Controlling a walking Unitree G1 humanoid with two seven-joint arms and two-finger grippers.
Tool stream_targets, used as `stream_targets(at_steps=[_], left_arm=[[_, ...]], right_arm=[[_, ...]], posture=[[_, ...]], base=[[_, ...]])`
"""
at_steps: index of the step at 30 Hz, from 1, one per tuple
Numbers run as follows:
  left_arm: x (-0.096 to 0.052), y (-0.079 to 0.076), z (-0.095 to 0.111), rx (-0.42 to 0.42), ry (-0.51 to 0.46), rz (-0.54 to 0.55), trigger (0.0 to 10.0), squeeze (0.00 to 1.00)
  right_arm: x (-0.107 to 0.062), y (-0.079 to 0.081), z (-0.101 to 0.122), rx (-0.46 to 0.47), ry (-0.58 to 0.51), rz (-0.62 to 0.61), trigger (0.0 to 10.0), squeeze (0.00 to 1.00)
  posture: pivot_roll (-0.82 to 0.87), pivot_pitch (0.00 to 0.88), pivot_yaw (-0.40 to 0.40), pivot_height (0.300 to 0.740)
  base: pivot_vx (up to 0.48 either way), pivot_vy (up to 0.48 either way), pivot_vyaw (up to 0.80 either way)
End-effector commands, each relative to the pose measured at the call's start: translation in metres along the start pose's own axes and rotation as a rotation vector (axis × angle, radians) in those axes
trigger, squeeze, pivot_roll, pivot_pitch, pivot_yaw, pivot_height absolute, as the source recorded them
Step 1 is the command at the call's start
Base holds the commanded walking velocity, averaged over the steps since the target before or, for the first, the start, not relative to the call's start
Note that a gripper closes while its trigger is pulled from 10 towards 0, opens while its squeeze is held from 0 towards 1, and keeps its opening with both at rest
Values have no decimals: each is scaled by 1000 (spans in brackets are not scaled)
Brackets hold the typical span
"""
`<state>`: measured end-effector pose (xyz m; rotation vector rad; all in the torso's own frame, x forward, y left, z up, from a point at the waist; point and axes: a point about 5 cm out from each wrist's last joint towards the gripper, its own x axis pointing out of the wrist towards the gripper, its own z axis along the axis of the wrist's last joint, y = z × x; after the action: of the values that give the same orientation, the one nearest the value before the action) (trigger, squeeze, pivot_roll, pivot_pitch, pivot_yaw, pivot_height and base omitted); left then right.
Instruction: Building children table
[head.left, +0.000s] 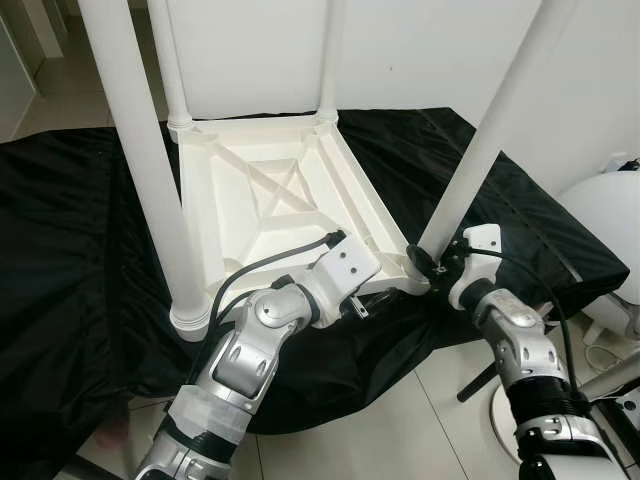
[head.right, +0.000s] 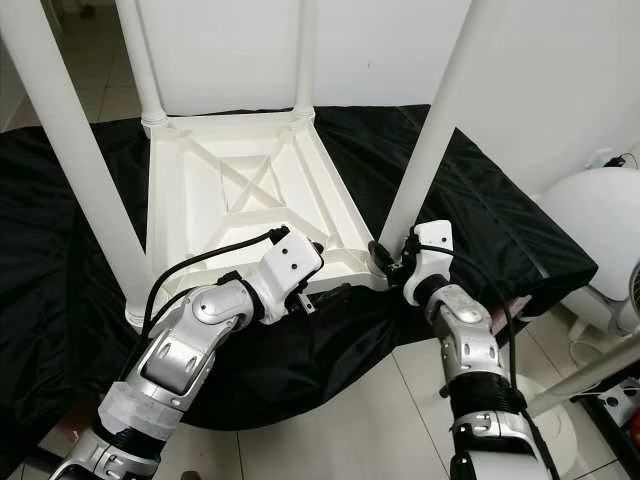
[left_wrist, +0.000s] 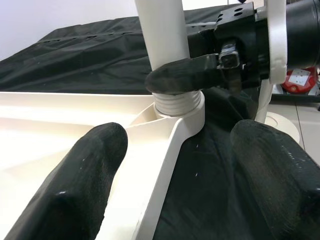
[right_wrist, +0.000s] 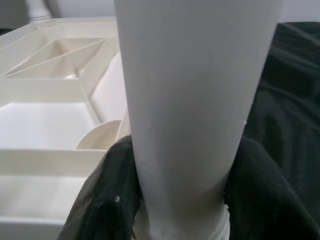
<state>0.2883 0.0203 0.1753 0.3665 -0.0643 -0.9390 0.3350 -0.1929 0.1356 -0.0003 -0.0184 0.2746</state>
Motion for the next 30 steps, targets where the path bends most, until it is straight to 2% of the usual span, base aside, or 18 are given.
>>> stream_targets(at_steps=[1,5,7,9,10,11,12,19,20,21,22,29,30], left_arm=[[1,0,-5,-9,20,36,10000,0],[0,0,-5,-9,20,35,10000,0],[1,1,-6,-8,22,35,10000,0],[1,2,-7,-8,25,39,10000,0],[1,3,-7,-8,25,41,10000,0],[1,3,-7,-8,25,41,10000,0],[1,3,-7,-6,25,43,10000,0],[1,4,-6,-1,25,42,10000,0],[1,5,-6,0,24,41,10000,0],[1,5,-6,0,24,41,10000,0],[2,5,-6,2,24,40,10000,0],[3,5,-5,5,18,41,10000,0],[2,5,-5,6,19,41,10000,0]], right_arm=[[-1,5,-3,77,-2,-133,10000,0],[-1,9,-3,99,0,-171,10000,0],[-1,22,-7,115,12,-313,10000,0],[0,43,-13,164,20,-411,10000,0],[0,54,-14,184,22,-424,10000,0],[0,54,-14,184,22,-424,10000,0],[0,60,-14,197,21,-424,10000,0],[-2,63,-12,196,21,-407,10000,0],[-2,61,-10,196,16,-399,10000,122],[-2,61,-10,196,16,-399,10000,122],[-2,60,-7,201,-2,-370,10000,1000],[-2,58,0,185,-31,-313,10000,1000],[-5,51,1,170,-32,-291,10000,0]], posture=[[-59,33,-36,740],[-60,33,-35,740],[-60,36,-37,740],[-61,36,-38,740],[-56,33,-37,740],[-56,33,-37,740],[-56,33,-37,740],[-57,31,-36,740],[-58,26,-35,740],[-58,26,-35,740],[-57,22,-35,740],[-52,15,-40,740],[-52,16,-39,740]], base=[[0,0,0],[0,0,0],[0,0,0],[0,0,0],[0,0,0],[0,0,0],[0,0,0],[0,0,0],[0,0,0],[0,0,0],[0,0,0],[0,0,0],[0,0,0]])
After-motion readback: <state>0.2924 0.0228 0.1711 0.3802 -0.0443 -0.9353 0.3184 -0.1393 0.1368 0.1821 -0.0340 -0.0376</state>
